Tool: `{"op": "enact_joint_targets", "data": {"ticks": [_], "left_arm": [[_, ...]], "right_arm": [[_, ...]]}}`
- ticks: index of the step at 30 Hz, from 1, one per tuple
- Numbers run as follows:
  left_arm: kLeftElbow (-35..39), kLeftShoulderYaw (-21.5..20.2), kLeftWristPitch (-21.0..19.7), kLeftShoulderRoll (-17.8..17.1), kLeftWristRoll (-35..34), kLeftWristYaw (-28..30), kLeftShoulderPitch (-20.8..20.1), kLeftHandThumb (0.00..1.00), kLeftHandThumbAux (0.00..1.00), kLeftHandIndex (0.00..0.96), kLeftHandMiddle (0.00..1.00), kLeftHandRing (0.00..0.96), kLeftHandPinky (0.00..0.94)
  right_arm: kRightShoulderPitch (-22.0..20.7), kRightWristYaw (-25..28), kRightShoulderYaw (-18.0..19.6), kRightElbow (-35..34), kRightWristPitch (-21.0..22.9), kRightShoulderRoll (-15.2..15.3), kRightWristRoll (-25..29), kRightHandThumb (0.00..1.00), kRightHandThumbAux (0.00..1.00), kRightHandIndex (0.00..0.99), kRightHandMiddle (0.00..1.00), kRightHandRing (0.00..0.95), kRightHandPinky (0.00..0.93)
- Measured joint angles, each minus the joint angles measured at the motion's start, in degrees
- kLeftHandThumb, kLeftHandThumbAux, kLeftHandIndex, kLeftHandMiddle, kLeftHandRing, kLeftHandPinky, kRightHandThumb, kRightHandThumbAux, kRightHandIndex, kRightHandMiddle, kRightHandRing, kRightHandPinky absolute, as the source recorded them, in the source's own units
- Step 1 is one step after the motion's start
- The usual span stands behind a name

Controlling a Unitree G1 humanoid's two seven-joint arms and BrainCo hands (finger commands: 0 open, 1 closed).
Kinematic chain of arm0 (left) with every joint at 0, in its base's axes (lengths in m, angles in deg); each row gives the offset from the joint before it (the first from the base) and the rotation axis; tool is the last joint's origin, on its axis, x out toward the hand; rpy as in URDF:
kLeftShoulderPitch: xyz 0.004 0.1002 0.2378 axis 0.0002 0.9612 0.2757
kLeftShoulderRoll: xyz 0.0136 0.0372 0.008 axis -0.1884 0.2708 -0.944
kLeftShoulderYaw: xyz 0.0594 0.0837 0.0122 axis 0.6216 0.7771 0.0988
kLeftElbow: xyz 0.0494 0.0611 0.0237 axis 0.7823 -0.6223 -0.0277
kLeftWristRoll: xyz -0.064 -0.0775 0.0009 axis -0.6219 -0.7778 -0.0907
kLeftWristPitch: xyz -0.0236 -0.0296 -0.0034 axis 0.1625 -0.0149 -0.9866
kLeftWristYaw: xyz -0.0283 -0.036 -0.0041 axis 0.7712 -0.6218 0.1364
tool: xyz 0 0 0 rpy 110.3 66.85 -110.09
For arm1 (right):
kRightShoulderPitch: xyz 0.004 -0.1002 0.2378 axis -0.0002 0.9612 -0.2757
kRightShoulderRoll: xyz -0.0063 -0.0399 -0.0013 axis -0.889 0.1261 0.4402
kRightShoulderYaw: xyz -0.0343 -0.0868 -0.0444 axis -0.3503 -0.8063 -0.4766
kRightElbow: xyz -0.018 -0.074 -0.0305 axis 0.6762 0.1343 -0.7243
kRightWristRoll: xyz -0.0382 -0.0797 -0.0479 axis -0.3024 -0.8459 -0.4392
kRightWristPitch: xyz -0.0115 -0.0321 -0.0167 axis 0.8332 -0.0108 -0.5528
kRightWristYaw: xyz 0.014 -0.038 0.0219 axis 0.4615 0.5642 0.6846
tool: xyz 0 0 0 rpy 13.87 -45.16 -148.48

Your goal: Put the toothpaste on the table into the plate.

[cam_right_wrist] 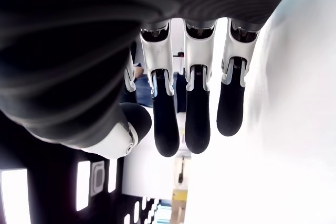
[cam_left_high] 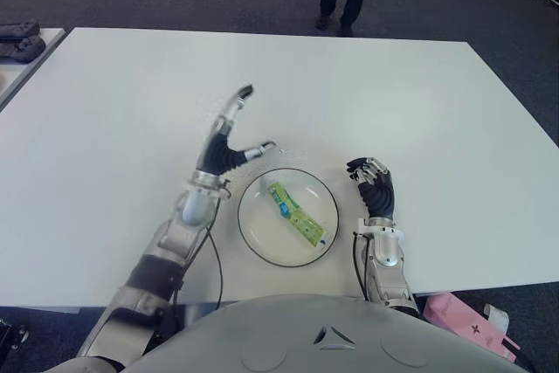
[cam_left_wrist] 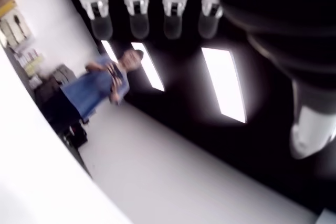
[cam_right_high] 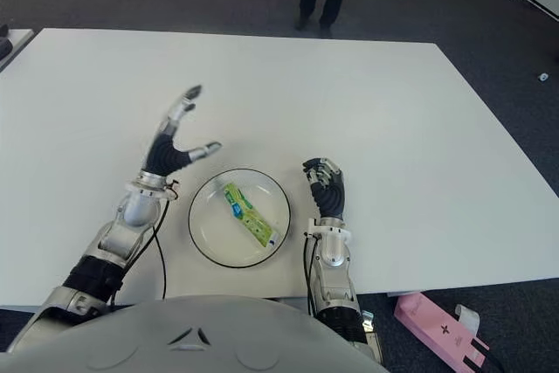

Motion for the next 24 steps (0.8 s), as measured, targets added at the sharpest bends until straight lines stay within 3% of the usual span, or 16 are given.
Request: {"op": "enact_joint_targets", "data": {"ticks": [5, 8, 11, 17, 24], "left_arm": [[-2.8, -4.6, 0.4, 4.5, -7.2, -0.2, 1.0, 0.159, 0.802, 0.313, 0.313, 0.287, 0.324], [-3.2, -6.6, -0.9, 6.2, -11.9, 1.4, 2.6, 0.514, 0.748, 0.387, 0.369, 0.339, 0.370], [-2.7, -8.8, -4.0, 8.1, -16.1, 2.5, 4.2, 0.634, 0.730, 0.414, 0.417, 0.387, 0.420], [-0.4, -11.8, -9.1, 10.6, -20.1, 3.0, 6.1, 0.691, 0.724, 0.427, 0.476, 0.448, 0.466], [0.9, -14.4, -12.4, 12.7, -20.8, 3.0, 6.3, 0.701, 0.724, 0.429, 0.516, 0.484, 0.471]], "right_arm": [[-0.3, 0.0, 0.0, 0.2, 0.0, 0.1, -0.1, 0.711, 0.728, 0.428, 0.478, 0.462, 0.456], [-0.4, -0.1, 0.0, 0.2, 0.0, 0.2, -0.1, 0.711, 0.727, 0.429, 0.478, 0.464, 0.456], [-0.7, -0.1, 0.0, 0.4, 0.1, 0.3, -0.1, 0.712, 0.727, 0.429, 0.479, 0.465, 0.454], [-1.0, -0.1, 0.1, 1.0, 0.1, 0.3, -0.1, 0.712, 0.727, 0.429, 0.476, 0.459, 0.440], [-1.1, -0.1, 0.1, 1.1, 0.0, 0.4, -0.1, 0.713, 0.728, 0.430, 0.471, 0.449, 0.431]]}}
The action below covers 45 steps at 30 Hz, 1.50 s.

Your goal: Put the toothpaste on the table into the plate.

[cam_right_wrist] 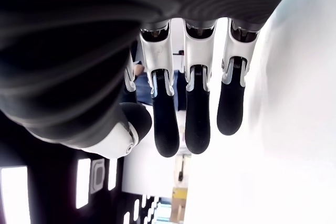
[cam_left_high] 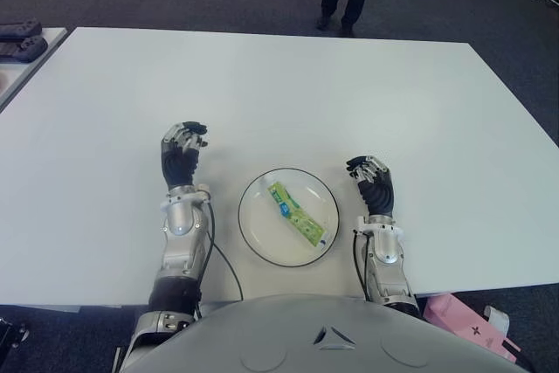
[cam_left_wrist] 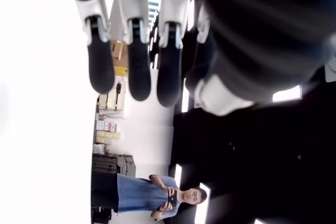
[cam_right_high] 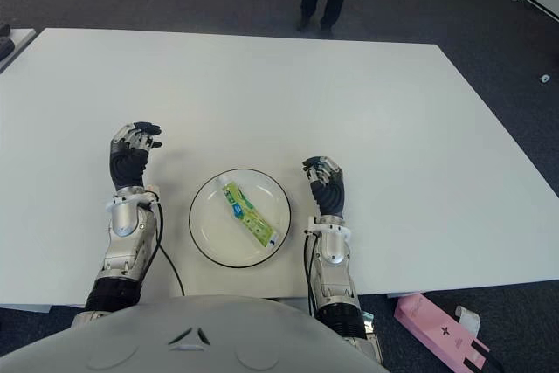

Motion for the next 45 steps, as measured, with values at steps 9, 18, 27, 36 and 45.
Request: {"op": "enact_joint_targets", "data": {"ticks": [9, 18, 27, 36, 45], "left_arm": [[-0.1, -2.0, -1.1, 1.7, 0.3, 0.0, 0.5, 0.702, 0.724, 0.430, 0.540, 0.509, 0.477], [-3.5, -2.0, 0.4, 1.6, 1.9, 0.9, 2.0, 0.702, 0.722, 0.431, 0.543, 0.525, 0.524], [-7.3, -2.1, 4.0, 1.5, 3.4, 2.0, 1.8, 0.702, 0.720, 0.431, 0.533, 0.528, 0.529], [-9.3, -1.9, 6.9, 0.7, 5.4, 2.9, 1.3, 0.704, 0.719, 0.431, 0.530, 0.530, 0.526], [-9.1, -0.3, 6.1, -1.1, 8.5, 4.0, 1.8, 0.705, 0.719, 0.431, 0.525, 0.524, 0.533]], "right_arm": [[0.0, 0.1, 0.0, -0.1, 0.1, 0.2, 0.0, 0.713, 0.728, 0.429, 0.464, 0.444, 0.430], [0.0, 0.2, 0.0, -0.2, 0.3, 0.2, 0.0, 0.713, 0.729, 0.429, 0.462, 0.439, 0.425], [0.0, 0.2, 0.0, -0.2, 0.3, 0.1, 0.1, 0.713, 0.729, 0.431, 0.469, 0.440, 0.422], [0.1, 0.2, -0.1, -0.3, 0.4, 0.0, 0.1, 0.712, 0.728, 0.430, 0.467, 0.436, 0.422], [1.0, -0.4, -0.3, -1.3, 0.8, -0.7, -0.1, 0.711, 0.727, 0.429, 0.469, 0.443, 0.430]]}}
